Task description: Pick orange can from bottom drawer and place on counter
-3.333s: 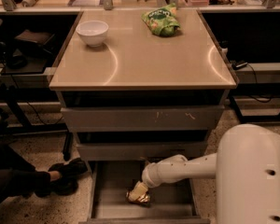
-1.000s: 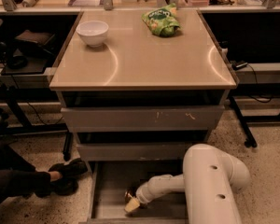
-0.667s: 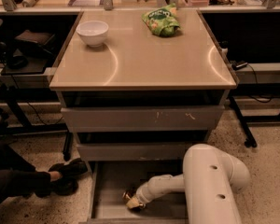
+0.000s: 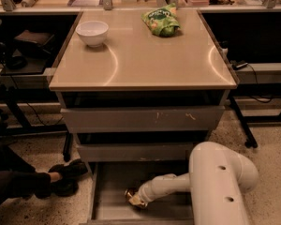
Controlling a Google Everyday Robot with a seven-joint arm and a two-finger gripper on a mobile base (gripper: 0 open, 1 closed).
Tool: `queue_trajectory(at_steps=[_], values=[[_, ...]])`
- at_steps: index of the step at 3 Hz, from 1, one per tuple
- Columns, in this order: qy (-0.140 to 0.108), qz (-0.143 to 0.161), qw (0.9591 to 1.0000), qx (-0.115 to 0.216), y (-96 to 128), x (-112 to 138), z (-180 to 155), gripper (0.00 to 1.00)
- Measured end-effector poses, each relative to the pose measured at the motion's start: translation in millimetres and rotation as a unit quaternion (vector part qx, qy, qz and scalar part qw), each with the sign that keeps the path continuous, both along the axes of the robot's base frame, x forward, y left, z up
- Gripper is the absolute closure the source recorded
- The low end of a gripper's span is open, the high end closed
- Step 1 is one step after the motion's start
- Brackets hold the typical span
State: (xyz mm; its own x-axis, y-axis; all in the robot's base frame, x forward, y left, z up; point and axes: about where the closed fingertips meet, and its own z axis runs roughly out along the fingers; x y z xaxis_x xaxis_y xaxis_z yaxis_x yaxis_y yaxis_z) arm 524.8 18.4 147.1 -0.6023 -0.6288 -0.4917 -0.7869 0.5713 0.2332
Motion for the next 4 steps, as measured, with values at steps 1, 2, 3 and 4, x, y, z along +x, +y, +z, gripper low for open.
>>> queue_trajectory(at_steps=[1, 2, 3, 4], values=[[-0.045, -0.018, 0.9988, 0.011, -26.0, 14.5, 55.6, 1.00], [-0.099, -0.032, 0.9944, 0.016, -62.2, 23.4, 125.0, 1.00], [-0.143, -0.030, 0.9891, 0.015, -94.8, 25.4, 200.9, 1.00], [-0.174, -0.026, 0.9844, 0.011, -125.9, 32.4, 290.8, 1.00]])
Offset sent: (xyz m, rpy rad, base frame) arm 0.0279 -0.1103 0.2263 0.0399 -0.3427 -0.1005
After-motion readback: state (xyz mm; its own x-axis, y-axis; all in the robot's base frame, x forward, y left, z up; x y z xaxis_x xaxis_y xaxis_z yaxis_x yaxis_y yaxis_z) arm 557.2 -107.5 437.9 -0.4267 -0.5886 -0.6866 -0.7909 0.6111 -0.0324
